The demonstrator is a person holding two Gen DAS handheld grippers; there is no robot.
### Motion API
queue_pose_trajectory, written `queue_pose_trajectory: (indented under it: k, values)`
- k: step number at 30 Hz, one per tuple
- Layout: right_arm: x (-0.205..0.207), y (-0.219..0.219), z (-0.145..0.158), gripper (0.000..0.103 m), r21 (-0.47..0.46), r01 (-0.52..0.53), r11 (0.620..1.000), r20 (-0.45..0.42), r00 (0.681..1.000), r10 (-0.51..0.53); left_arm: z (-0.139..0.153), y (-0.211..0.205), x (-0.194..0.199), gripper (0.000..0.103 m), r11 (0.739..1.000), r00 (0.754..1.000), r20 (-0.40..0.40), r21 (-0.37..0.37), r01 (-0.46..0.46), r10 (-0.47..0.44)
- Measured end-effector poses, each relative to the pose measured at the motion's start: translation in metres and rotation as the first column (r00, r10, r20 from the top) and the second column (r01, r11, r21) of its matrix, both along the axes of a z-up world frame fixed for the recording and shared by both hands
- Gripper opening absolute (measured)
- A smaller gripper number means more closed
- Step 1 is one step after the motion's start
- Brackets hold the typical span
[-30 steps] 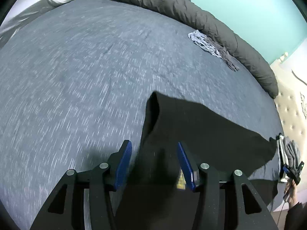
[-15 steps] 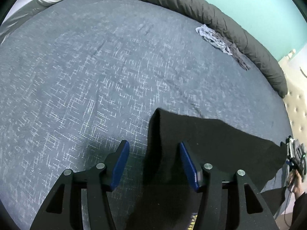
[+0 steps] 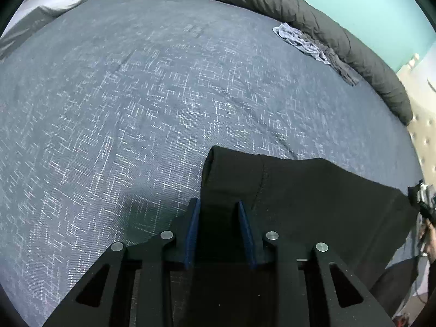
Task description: Fold clothes
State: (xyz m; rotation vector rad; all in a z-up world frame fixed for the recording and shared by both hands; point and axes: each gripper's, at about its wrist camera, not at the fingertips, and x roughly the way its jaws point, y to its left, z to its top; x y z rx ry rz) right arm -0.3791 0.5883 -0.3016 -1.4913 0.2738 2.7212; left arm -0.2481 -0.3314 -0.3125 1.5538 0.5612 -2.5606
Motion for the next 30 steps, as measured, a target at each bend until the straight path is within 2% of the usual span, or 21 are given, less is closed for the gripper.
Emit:
queue_pose_trajectory:
  k: [2,3,11,17,19,21,22,24,25,27,30]
  values:
    - [0.003,-0.004,0.007,0.007,0.017,-0.022,1.000,-0.010,1.000,0.022,0.004,-0.004,0.001,0.014,1.000,1.000,-0.007,0.002,-0.013,0.013]
    - [0.005,-0.007,0.011,0.006,0.029,-0.031,0.999,-0.017,0.999,0.032,0.007,-0.006,0.003,0.011,1.000,1.000,-0.016,0.008,-0.019,0.020]
    - [0.029,0.017,0.075,0.005,0.096,0.007,0.995,-0.087,0.996,0.001,0.045,-0.011,0.013,0.005,1.000,0.998,-0.060,0.001,-0.025,0.025]
    - [0.048,0.033,0.121,0.004,0.154,-0.024,0.988,-0.078,0.996,0.036,0.066,-0.020,0.026,0.003,0.997,0.992,-0.097,0.013,-0.074,0.075]
    - [0.051,0.037,0.127,0.005,0.172,-0.036,0.984,-0.052,0.998,0.046,0.068,-0.023,0.031,0.003,0.996,0.991,-0.101,0.021,-0.090,0.092]
    - [0.051,0.041,0.116,0.005,0.161,-0.047,0.986,0.001,0.999,0.047,0.065,-0.025,0.030,0.001,0.995,0.992,-0.086,0.009,-0.095,0.095]
    - [0.051,0.043,0.107,0.008,0.155,-0.042,0.987,0.029,0.999,0.038,0.062,-0.026,0.031,0.001,0.995,0.992,-0.077,0.009,-0.096,0.097]
    - [0.052,0.044,0.095,0.026,0.185,-0.028,0.982,0.053,0.998,0.019,0.056,-0.028,0.033,0.001,0.995,0.993,-0.061,0.017,-0.100,0.101]
    - [0.053,0.045,0.088,0.029,0.200,-0.022,0.980,0.064,0.998,0.010,0.053,-0.029,0.033,0.001,0.995,0.993,-0.054,0.023,-0.101,0.102]
    - [0.056,0.048,0.077,0.045,0.197,-0.015,0.980,0.077,0.997,0.000,0.048,-0.027,0.032,0.001,0.996,0.995,-0.041,0.015,-0.093,0.093]
    - [0.062,0.054,0.065,0.046,0.165,-0.015,0.986,0.086,0.996,0.001,0.043,-0.021,0.028,0.001,0.997,0.997,-0.023,0.001,-0.077,0.077]
